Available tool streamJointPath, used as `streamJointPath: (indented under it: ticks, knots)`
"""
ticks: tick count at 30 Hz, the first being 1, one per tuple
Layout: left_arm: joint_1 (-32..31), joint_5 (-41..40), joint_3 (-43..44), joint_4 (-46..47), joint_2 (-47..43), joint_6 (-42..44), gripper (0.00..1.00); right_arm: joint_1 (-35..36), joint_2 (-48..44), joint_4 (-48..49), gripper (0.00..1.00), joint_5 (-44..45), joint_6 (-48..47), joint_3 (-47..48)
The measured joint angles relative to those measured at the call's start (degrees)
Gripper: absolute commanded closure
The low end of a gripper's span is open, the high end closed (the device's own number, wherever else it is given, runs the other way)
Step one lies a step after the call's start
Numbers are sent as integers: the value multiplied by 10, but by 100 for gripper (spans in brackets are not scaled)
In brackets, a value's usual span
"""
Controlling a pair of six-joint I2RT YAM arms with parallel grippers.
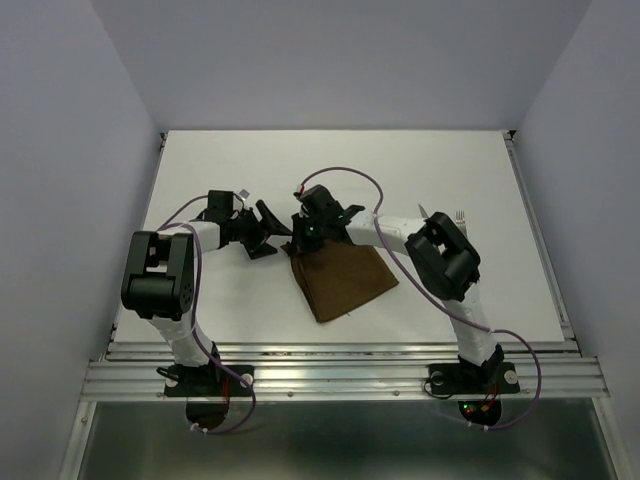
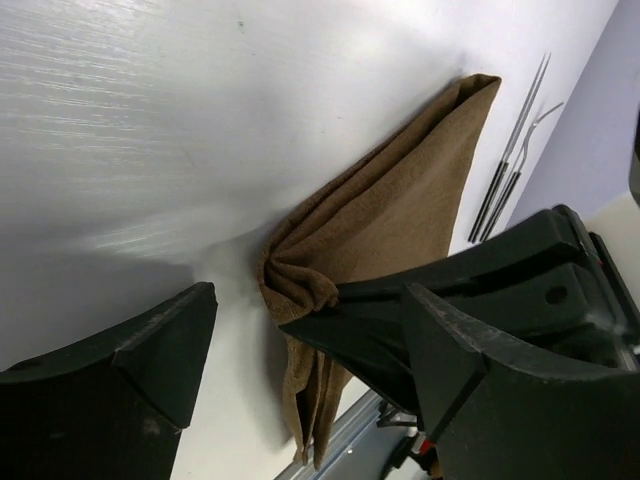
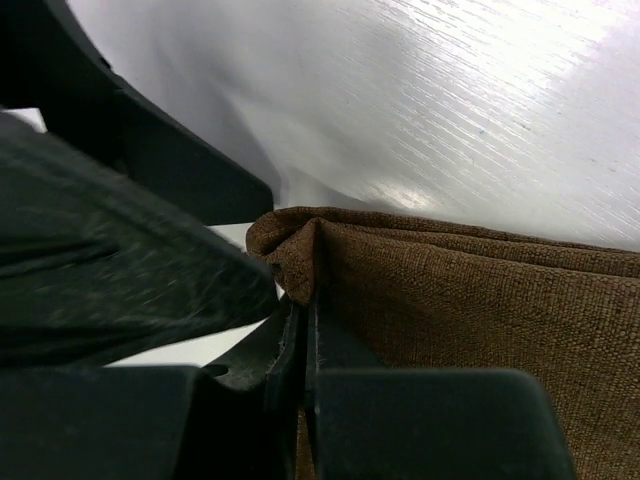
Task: Fold the napkin into a case and place the utensils inside
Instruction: Pick up the lower triangle-folded napkin from the center of the board.
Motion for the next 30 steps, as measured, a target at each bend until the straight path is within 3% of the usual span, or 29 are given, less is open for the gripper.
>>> streamJointPath:
  ticks: [7, 16, 20, 21, 23, 24, 26, 30]
  knots:
    - [-3, -6, -10, 22, 12, -48, 34, -4, -5, 2, 99, -7, 0, 0]
    - [-27, -15, -10, 40, 22, -83, 39, -5, -6, 3, 99, -12, 1, 0]
    - [-33, -22, -10, 42, 35, -90, 61, -5, -6, 4, 99, -13, 1, 0]
    - [-35, -23, -10, 43, 37, -94, 75, -5, -6, 3, 99, -13, 1, 0]
    - [-38, -24, -10, 46, 40, -99, 88, -5, -6, 3, 79, -12, 1, -1]
    - [-40, -24, -9, 47, 40, -98, 100, -5, -6, 3, 70, -12, 2, -5]
    - [-42, -28, -9, 46, 41, -95, 100, -5, -7, 3, 44, -9, 4, -8]
    - [-43, -30, -9, 42, 42, -96, 100, -5, -25, -1, 23, 5, -1, -19]
